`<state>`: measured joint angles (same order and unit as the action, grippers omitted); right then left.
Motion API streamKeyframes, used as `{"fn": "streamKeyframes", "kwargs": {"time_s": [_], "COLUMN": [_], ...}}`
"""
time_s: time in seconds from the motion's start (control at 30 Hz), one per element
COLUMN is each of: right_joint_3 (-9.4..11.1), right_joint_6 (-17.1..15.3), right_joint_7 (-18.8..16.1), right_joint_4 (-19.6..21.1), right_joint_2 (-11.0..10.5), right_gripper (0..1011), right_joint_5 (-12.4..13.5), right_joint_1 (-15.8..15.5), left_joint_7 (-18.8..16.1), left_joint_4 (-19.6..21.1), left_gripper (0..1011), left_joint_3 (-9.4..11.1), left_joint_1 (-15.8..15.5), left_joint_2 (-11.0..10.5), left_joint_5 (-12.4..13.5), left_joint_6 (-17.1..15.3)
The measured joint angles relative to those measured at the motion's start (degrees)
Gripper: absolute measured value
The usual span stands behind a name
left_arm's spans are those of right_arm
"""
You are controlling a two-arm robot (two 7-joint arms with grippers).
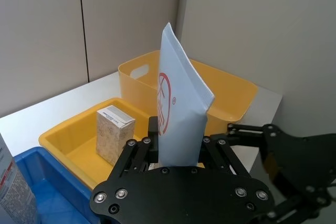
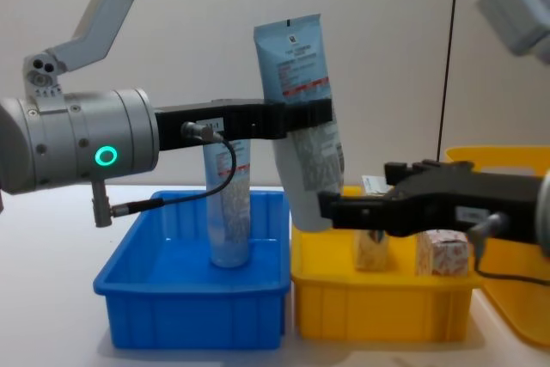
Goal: Bimanual collaborative sorting of washing and personal care products
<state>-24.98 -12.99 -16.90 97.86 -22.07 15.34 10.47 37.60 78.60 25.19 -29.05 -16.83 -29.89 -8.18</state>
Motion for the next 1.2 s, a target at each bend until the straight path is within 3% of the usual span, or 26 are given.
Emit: {"fn": "streamKeyframes", "kwargs": {"time_s": [0.37, 0.83, 1.13, 1.2], "right_joint_3": [-3.07, -4.76, -5.21, -5.29], "right_joint_6": [1.90, 5.06, 6.33, 6.61], "right_joint_7": [4.34, 10.12, 11.95, 12.40], "right_joint_4": [-6.80, -14.58, -17.09, -17.64], "right_joint_2": [6.36, 12.65, 14.62, 15.07], "right_gripper": [1003, 996, 832, 710], "right_joint_5": [-4.09, -8.68, -10.12, -10.45], "right_joint_1": [3.64, 7.16, 8.26, 8.52], "left_joint_7": [0.03, 0.02, 0.00, -0.01], "left_joint_4": [0.00, 0.01, 0.01, 0.01], "left_gripper": [318, 318, 318, 318], "left_joint_3": [-0.01, 0.00, -0.01, -0.02], "left_joint_1": [0.00, 0.00, 0.00, 0.00], "left_joint_2": [-0.01, 0.00, -0.04, -0.05], "left_joint_5": [0.00, 0.01, 0.01, 0.01], "left_joint_6": [0.00, 0.00, -0.01, -0.01]}}
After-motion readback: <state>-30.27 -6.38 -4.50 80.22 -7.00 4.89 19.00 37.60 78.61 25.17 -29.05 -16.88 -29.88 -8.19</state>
